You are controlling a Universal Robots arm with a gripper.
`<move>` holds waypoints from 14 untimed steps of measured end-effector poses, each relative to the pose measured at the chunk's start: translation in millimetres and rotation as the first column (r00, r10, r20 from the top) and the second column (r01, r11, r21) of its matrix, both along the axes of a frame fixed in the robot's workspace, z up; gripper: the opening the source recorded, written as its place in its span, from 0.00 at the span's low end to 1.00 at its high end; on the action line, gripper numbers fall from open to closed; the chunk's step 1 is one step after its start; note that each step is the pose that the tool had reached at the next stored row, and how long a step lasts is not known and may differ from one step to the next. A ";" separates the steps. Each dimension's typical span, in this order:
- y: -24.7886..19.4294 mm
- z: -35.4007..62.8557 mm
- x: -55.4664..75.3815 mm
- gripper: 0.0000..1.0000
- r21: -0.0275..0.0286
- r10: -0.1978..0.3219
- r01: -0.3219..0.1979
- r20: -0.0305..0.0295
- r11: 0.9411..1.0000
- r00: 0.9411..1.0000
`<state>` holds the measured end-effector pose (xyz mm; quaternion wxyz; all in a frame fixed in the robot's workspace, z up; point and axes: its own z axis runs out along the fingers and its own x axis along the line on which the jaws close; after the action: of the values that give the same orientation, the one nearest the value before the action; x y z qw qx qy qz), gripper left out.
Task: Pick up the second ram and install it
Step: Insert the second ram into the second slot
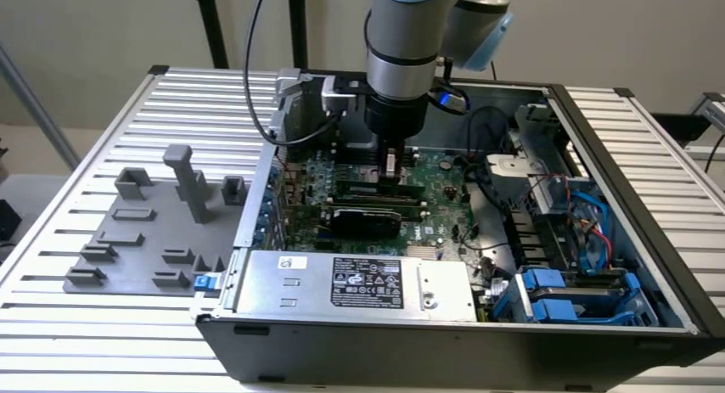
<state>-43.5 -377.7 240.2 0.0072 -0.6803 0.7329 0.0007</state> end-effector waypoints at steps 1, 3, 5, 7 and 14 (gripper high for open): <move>0.0 0.0 0.0 0.13 0.000 0.000 0.000 0.000 1.000 1.000; 0.0 -0.7 -0.1 0.13 0.000 0.001 -0.001 0.000 1.000 1.000; 0.0 -1.6 -0.2 0.13 0.000 0.009 -0.009 0.000 1.000 1.000; 0.0 -2.5 -0.6 0.13 0.000 0.020 -0.020 0.000 1.000 1.000; 0.0 -5.7 -0.7 0.13 0.000 0.027 -0.027 0.000 1.000 1.000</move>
<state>-44.2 -377.7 234.5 0.0073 -0.6901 0.7237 0.0008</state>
